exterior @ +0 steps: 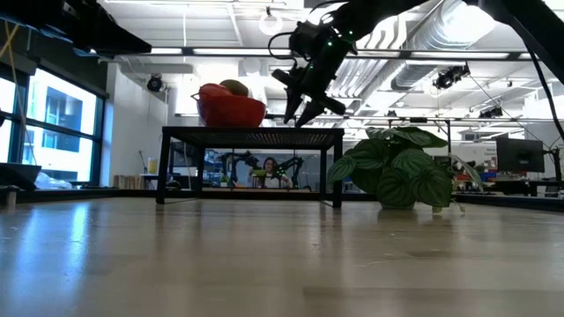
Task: Pick & Place Fruit
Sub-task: Return to Home Position
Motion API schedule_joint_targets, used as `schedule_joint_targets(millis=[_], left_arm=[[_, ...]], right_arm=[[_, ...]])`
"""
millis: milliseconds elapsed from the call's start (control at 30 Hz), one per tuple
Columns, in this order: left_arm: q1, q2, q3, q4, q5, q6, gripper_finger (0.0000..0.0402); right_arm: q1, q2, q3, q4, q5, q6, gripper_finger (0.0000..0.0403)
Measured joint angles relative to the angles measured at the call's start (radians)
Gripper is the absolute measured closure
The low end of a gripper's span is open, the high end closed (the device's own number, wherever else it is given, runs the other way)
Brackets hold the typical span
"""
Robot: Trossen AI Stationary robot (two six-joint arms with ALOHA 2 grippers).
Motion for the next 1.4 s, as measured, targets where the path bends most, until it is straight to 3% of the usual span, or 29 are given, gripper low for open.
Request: schedule_joint_targets(millis=[233, 400, 633, 900, 1100, 1300, 1400], left_arm=[[0.0, 0.0, 0.0, 0.0, 0.0, 0.0, 0.0402], [0.0, 0.0, 0.0, 0.0, 0.0, -0.01, 0.0402], [0.0, 0.0, 0.0, 0.0, 0.0, -0.023, 0.0402], [0.0, 0.0, 0.0, 0.037, 0.0, -0.069, 0.0402], [0.0, 0.0, 0.0, 0.037, 0.0, -0.098, 0.0402], [0.0, 0.0, 0.0, 0.036, 0.0, -0.101, 0.0401], [0.0, 0.0, 0.0, 0.035, 0.0, -0.101, 0.0402]], right_arm=[[0.003, -0.013, 0.0, 0.031, -0.004, -0.032, 0.0244], [0.009, -0.086, 0.0, 0.037, -0.002, -0.112, 0.0286], [0.053, -0.154, 0.0, 0.033, 0.008, -0.278, 0.0384], [0.169, -0.158, -0.017, 0.064, 0.003, -0.396, 0.04], [0.262, -0.158, -0.126, 0.204, 0.005, -0.442, 0.0401], [0.327, -0.156, -0.336, 0.484, 0.049, -0.37, 0.0401], [0.365, -0.157, -0.462, 0.705, 0.051, -0.311, 0.0401]])
